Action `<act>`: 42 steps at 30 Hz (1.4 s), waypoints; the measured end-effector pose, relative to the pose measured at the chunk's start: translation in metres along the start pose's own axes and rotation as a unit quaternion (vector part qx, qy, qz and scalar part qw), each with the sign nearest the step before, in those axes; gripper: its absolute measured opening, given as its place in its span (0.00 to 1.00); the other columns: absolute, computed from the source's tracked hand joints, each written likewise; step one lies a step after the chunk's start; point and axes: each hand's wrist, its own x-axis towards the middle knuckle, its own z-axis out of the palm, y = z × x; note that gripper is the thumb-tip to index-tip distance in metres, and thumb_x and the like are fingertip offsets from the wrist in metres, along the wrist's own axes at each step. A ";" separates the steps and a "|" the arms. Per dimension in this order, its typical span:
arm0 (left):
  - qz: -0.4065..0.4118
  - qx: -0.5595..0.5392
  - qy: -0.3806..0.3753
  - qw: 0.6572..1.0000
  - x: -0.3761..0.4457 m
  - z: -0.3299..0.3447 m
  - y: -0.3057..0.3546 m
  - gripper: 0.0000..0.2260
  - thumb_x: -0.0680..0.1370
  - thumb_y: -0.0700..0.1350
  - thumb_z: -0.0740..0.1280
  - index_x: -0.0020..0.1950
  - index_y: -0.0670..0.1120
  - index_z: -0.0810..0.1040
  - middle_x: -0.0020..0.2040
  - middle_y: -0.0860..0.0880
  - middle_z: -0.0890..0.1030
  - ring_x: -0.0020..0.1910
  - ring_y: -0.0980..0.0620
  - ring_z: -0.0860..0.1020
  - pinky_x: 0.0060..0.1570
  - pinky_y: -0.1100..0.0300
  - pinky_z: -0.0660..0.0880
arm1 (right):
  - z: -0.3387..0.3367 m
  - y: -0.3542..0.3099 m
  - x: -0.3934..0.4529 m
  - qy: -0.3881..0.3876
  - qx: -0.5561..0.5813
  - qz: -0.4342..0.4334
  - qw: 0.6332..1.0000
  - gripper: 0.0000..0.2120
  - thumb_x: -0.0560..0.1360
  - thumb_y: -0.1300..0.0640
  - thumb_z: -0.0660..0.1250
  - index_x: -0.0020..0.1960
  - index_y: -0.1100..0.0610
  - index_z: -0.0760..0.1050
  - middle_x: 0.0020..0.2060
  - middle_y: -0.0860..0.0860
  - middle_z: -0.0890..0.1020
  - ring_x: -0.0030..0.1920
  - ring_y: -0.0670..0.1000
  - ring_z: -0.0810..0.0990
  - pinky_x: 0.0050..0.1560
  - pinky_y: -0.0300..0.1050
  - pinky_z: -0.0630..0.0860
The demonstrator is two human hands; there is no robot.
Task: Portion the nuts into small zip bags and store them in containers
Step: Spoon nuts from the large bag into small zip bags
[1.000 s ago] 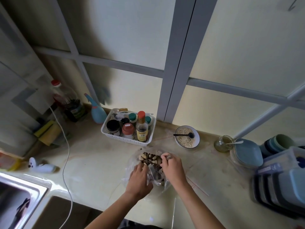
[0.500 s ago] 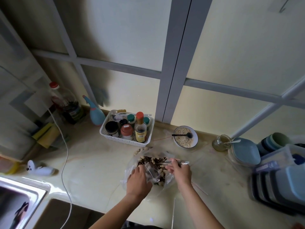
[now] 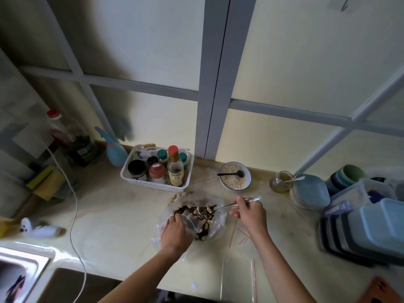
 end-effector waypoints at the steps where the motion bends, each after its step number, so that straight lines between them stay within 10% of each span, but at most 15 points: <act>1: 0.003 -0.003 0.003 1.000 0.000 0.001 0.001 0.24 0.75 0.53 0.68 0.66 0.46 0.66 0.64 0.46 0.74 0.66 0.46 0.71 0.64 0.56 0.69 | -0.002 -0.001 -0.002 -0.003 0.001 -0.002 1.000 0.14 0.83 0.53 0.64 0.45 0.56 0.84 0.30 0.50 0.86 0.34 0.49 0.86 0.45 0.45 0.82; 11: 0.092 -0.049 0.016 0.994 0.000 0.007 0.013 0.30 0.71 0.60 0.72 0.63 0.50 0.61 0.57 0.52 0.80 0.60 0.48 0.77 0.53 0.56 0.62 | 0.004 -0.027 -0.040 -0.163 -0.087 -0.118 0.976 0.09 0.82 0.53 0.65 0.49 0.49 0.84 0.33 0.48 0.86 0.35 0.42 0.85 0.46 0.43 0.84; 19: 0.132 -0.215 0.123 0.960 -0.004 0.007 0.003 0.32 0.73 0.57 0.72 0.70 0.50 0.61 0.60 0.53 0.78 0.56 0.52 0.78 0.49 0.57 0.76 | 0.005 -0.026 -0.055 -0.238 -0.153 -0.388 0.877 0.11 0.81 0.51 0.64 0.57 0.48 0.84 0.51 0.46 0.80 0.50 0.44 0.80 0.51 0.41 0.77; 29: 0.123 -0.261 0.165 0.943 -0.013 -0.002 0.006 0.34 0.73 0.51 0.76 0.72 0.48 0.61 0.64 0.52 0.74 0.60 0.55 0.76 0.52 0.58 0.78 | -0.010 -0.037 -0.057 -0.203 -0.114 -0.432 0.871 0.10 0.82 0.54 0.66 0.59 0.48 0.84 0.52 0.45 0.81 0.50 0.43 0.81 0.50 0.40 0.78; 42: 0.070 -0.179 0.093 0.977 -0.029 0.010 -0.013 0.30 0.73 0.46 0.72 0.69 0.51 0.59 0.59 0.50 0.75 0.49 0.45 0.80 0.43 0.50 0.78 | -0.004 -0.015 -0.055 0.075 -0.064 -0.288 0.953 0.08 0.82 0.59 0.65 0.46 0.53 0.79 0.29 0.45 0.82 0.34 0.41 0.83 0.36 0.26 0.71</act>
